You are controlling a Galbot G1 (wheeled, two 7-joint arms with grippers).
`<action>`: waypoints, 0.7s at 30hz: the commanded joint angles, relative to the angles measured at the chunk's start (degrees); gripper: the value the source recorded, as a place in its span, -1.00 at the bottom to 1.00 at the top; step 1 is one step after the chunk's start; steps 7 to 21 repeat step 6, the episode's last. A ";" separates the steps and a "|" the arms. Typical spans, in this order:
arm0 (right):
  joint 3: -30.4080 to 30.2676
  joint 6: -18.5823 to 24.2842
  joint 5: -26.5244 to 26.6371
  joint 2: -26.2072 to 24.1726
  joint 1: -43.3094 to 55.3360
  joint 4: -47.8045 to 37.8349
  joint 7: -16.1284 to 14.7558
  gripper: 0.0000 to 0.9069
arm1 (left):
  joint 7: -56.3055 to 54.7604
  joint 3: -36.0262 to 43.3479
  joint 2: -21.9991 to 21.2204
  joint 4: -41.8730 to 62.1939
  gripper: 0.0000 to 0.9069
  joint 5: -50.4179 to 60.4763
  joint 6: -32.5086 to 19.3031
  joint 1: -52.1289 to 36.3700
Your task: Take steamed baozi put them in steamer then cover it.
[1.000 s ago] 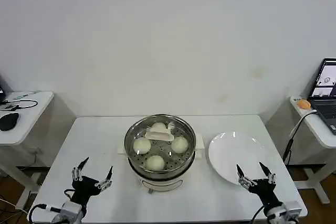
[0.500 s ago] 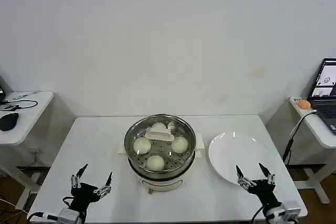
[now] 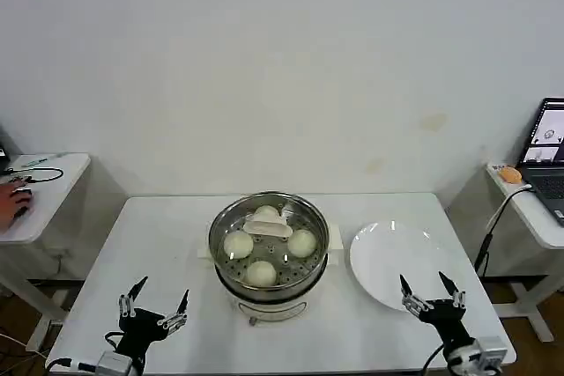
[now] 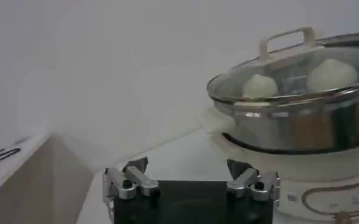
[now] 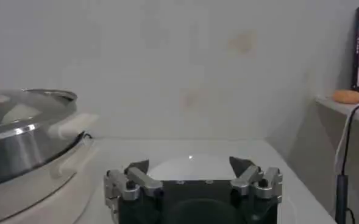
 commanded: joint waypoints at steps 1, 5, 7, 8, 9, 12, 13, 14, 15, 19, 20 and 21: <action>0.17 0.06 -0.77 0.28 0.10 -0.18 -0.16 1.00 | 0.18 -0.17 -0.29 -0.04 1.00 -0.11 0.03 -0.07; -0.12 0.01 -0.76 0.19 0.38 -0.63 -0.40 1.00 | 0.10 -0.36 -0.42 -0.24 1.00 -0.09 0.01 0.39; -0.17 0.01 -0.69 0.19 0.40 -0.74 -0.45 1.00 | 0.10 -0.38 -0.48 -0.37 1.00 -0.10 -0.03 0.55; -0.17 0.01 -0.69 0.19 0.40 -0.74 -0.45 1.00 | 0.10 -0.38 -0.48 -0.37 1.00 -0.10 -0.03 0.55; -0.17 0.01 -0.69 0.19 0.40 -0.74 -0.45 1.00 | 0.10 -0.38 -0.48 -0.37 1.00 -0.10 -0.03 0.55; -0.17 0.01 -0.69 0.19 0.40 -0.74 -0.45 1.00 | 0.10 -0.38 -0.48 -0.37 1.00 -0.10 -0.03 0.55; -0.17 0.01 -0.69 0.19 0.40 -0.74 -0.45 1.00 | 0.10 -0.38 -0.48 -0.37 1.00 -0.10 -0.03 0.55; -0.17 0.01 -0.69 0.19 0.40 -0.74 -0.45 1.00 | 0.10 -0.38 -0.48 -0.37 1.00 -0.10 -0.03 0.55; -0.17 0.01 -0.69 0.19 0.40 -0.74 -0.45 1.00 | 0.10 -0.38 -0.48 -0.37 1.00 -0.10 -0.03 0.55; -0.17 0.01 -0.69 0.19 0.40 -0.74 -0.45 1.00 | 0.10 -0.38 -0.48 -0.37 1.00 -0.10 -0.03 0.55; -0.17 0.01 -0.69 0.19 0.40 -0.74 -0.45 1.00 | 0.10 -0.38 -0.48 -0.37 1.00 -0.10 -0.03 0.55; -0.17 0.01 -0.69 0.19 0.40 -0.74 -0.45 1.00 | 0.10 -0.38 -0.48 -0.37 1.00 -0.10 -0.03 0.55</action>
